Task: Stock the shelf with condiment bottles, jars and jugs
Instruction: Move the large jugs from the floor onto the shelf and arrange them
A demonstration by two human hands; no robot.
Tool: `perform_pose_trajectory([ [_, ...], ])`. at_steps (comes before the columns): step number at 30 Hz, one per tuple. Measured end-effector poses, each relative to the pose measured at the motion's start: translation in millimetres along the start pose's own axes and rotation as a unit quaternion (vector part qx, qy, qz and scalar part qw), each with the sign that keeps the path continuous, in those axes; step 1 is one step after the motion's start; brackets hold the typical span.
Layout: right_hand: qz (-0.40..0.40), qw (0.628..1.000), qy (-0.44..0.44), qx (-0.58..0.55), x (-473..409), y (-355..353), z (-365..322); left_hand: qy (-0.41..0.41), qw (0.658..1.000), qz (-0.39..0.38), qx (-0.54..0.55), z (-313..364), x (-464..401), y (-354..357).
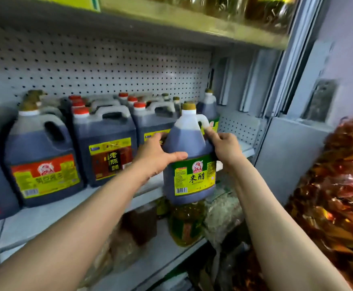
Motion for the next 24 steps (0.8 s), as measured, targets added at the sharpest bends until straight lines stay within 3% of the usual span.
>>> perform_pose_trajectory([
  [10, 0.037, 0.991, 0.008, -0.127, -181, -58, 52, 0.017, 0.996, 0.007, -0.091, 61, -169, 124],
  [14, 0.026, 0.989, 0.003, -0.144, -224, -63, 74, 0.015, 0.991, -0.004, -0.136, 65, -216, 148],
  [19, 0.04, 0.964, -0.034, -0.259, -273, -66, 54, 0.01, 0.982, 0.003, -0.189, 56, -237, 165],
  [24, -0.035, 0.982, -0.065, -0.172, -298, -59, 36, -0.021, 0.986, 0.027, -0.164, 47, -241, 168],
])
Point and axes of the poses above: each hand's wrist, its own x-axis away from the middle knuckle, its own y-axis out of the palm, z = x × y, the point moved 4 cm from there along -x, towards the middle knuckle, and after that the axes turned 8 degrees about -x, right-handed, at the moved point
